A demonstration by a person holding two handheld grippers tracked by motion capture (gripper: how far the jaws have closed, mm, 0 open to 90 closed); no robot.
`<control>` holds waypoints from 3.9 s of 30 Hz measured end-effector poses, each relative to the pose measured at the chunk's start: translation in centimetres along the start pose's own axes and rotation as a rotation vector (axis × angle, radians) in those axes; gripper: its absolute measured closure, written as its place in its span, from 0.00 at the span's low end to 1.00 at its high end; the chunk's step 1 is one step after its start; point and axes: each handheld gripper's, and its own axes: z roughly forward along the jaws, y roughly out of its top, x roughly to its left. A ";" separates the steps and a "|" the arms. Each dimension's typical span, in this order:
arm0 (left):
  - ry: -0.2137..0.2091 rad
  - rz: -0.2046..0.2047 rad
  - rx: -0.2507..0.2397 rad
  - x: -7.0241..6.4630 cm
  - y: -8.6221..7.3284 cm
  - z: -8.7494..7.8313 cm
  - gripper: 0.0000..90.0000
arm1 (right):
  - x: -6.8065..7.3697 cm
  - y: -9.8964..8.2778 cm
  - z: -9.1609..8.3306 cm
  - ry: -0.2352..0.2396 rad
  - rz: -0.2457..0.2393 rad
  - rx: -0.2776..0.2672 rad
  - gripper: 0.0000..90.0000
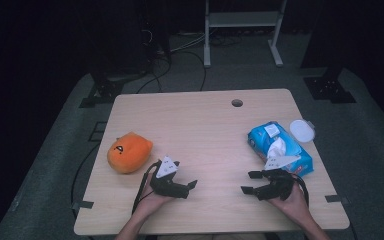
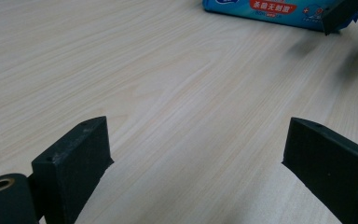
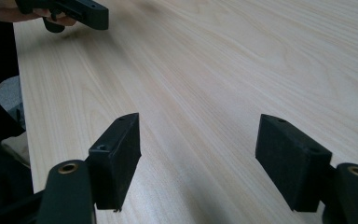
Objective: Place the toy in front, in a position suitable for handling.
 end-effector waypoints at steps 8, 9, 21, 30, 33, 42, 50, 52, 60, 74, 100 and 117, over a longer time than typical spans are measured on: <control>0.011 -0.008 -0.024 0.6 0.5 -0.5 0.08 | -0.1 -0.1 -0.1 0.008 0.006 0.001 0.33; 0.015 -0.006 -0.028 0.7 0.6 -0.6 0.08 | -0.1 -0.1 -0.1 0.008 0.004 0.001 0.33; 0.074 -0.030 -0.125 3.3 2.0 -3.6 0.08 | 0.2 0.0 0.2 0.006 -0.002 0.010 0.33; 0.135 -0.046 -0.193 5.2 2.8 -6.2 0.08 | 0.2 0.0 0.3 0.009 -0.001 0.016 0.33; 0.170 -0.056 -0.218 6.1 3.0 -7.5 0.08 | 0.2 0.0 0.4 0.012 0.000 0.019 0.33; 0.255 -0.088 -0.254 8.2 2.7 -10.4 0.08 | 0.2 -0.1 0.6 0.013 -0.002 0.025 0.33; 0.305 -0.110 -0.266 9.5 2.2 -11.9 0.08 | 0.3 0.0 0.5 0.012 -0.004 0.025 0.33; 0.316 -0.119 -0.270 9.8 2.0 -12.2 0.08 | 0.3 0.0 0.5 0.012 -0.005 0.027 0.33; 0.351 -0.135 -0.262 10.7 1.2 -12.6 0.08 | 0.4 0.0 0.6 0.013 -0.006 0.028 0.34; 0.404 -0.161 -0.230 12.4 -0.7 -12.5 0.11 | 0.4 0.0 0.6 0.012 -0.010 0.029 0.34; 0.349 -0.197 -0.130 13.6 -3.3 -10.9 0.48 | 0.5 0.0 0.8 0.016 -0.017 0.039 0.35; 0.334 -0.254 -0.156 14.2 -3.9 -11.2 0.53 | 0.5 0.0 0.8 0.017 -0.016 0.039 0.35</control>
